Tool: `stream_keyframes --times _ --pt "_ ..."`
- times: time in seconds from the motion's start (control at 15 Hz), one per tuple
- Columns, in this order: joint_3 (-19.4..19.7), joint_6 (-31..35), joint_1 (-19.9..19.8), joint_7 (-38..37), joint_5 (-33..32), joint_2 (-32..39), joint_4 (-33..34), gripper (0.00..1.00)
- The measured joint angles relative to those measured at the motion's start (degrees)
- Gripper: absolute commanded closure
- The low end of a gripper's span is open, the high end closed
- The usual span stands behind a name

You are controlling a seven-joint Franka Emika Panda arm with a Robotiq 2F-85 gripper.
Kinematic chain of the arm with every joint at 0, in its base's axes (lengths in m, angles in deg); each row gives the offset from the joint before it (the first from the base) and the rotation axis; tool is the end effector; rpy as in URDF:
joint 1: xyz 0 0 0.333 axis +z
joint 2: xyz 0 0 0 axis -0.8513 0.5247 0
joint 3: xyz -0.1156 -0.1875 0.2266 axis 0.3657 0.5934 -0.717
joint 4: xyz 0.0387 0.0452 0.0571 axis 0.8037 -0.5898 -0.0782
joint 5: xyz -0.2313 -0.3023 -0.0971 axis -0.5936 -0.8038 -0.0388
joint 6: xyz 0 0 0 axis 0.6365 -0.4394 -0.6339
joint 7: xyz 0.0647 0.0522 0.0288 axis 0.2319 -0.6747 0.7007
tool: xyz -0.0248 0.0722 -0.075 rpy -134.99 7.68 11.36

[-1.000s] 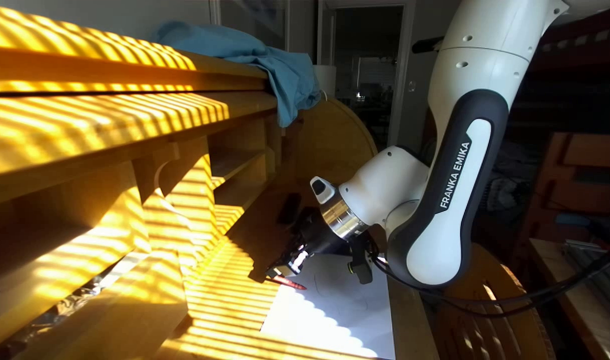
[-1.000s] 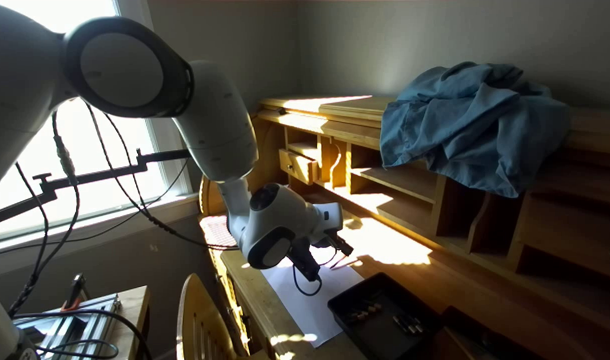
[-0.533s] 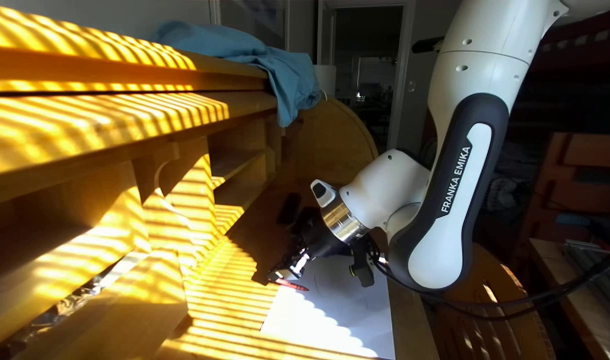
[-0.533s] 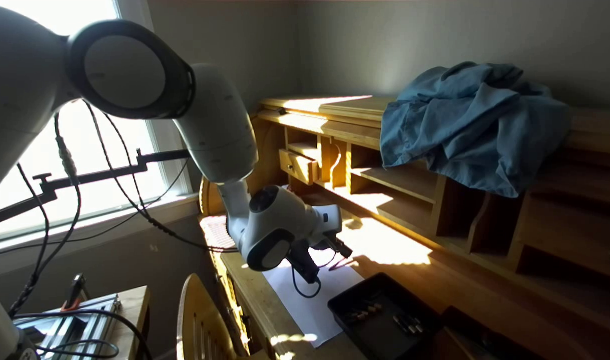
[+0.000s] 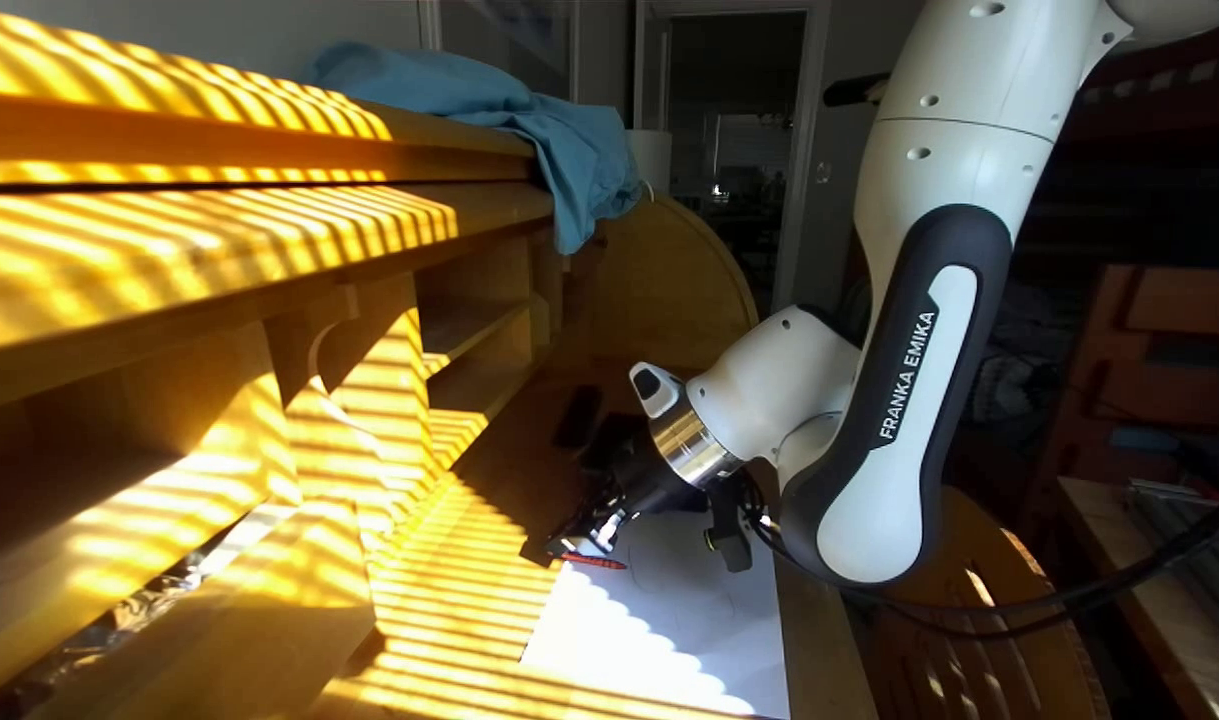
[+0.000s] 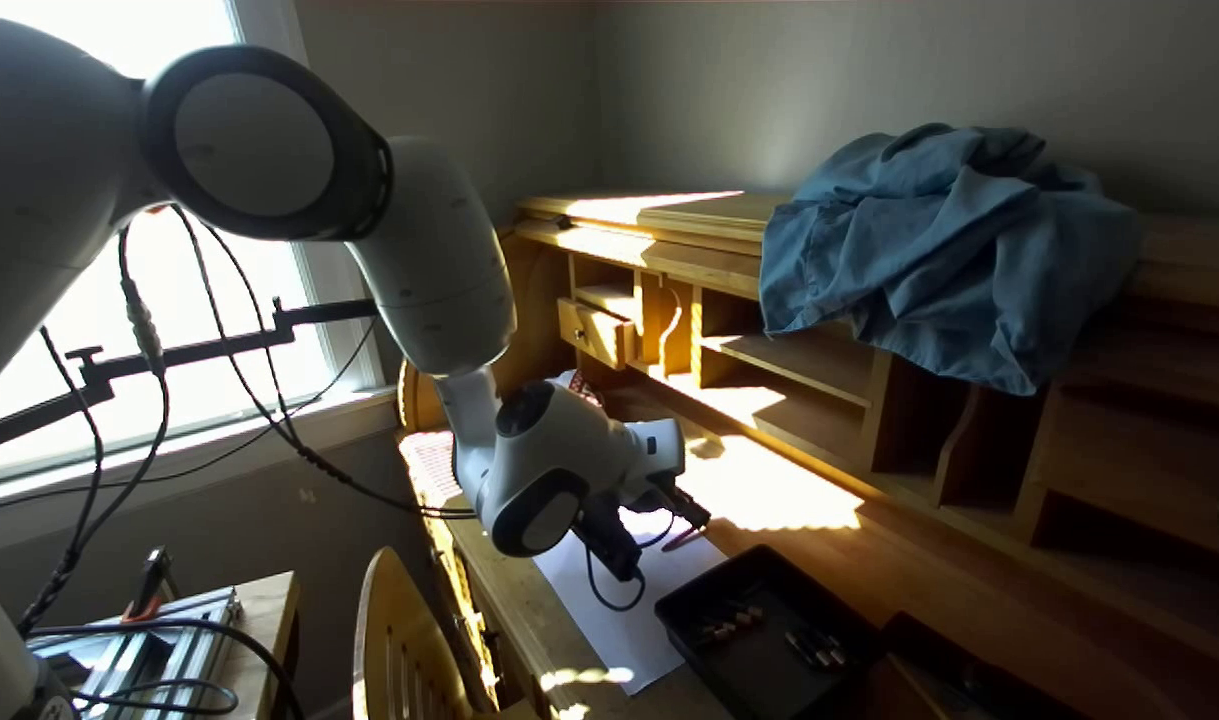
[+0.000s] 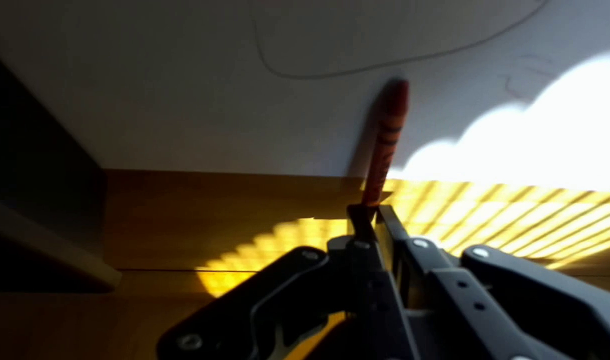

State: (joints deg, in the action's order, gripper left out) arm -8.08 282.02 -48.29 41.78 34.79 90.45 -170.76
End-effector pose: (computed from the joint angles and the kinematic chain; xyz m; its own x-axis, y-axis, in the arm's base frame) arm 0.5670 0.1170 0.1188 0.6774 0.1855 0.7119 0.2394 -0.9706 0.0252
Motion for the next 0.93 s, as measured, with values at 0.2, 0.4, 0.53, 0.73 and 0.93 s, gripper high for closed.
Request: stream_keyframes --times 0.2,0.4,0.53,0.73,0.93 --pt "0.5 0.2 0.3 0.1 0.0 0.0 -0.1 0.98" --pt "0.5 0.2 0.6 0.1 0.1 0.0 -0.1 0.98" --pt "0.2 0.2 0.7 0.1 0.1 0.0 0.0 0.98" --pt "-0.9 0.2 0.5 -0.3 0.0 -0.1 0.0 0.98" --pt "-2.3 -0.2 -0.2 -1.3 0.0 -0.4 -0.1 0.98"
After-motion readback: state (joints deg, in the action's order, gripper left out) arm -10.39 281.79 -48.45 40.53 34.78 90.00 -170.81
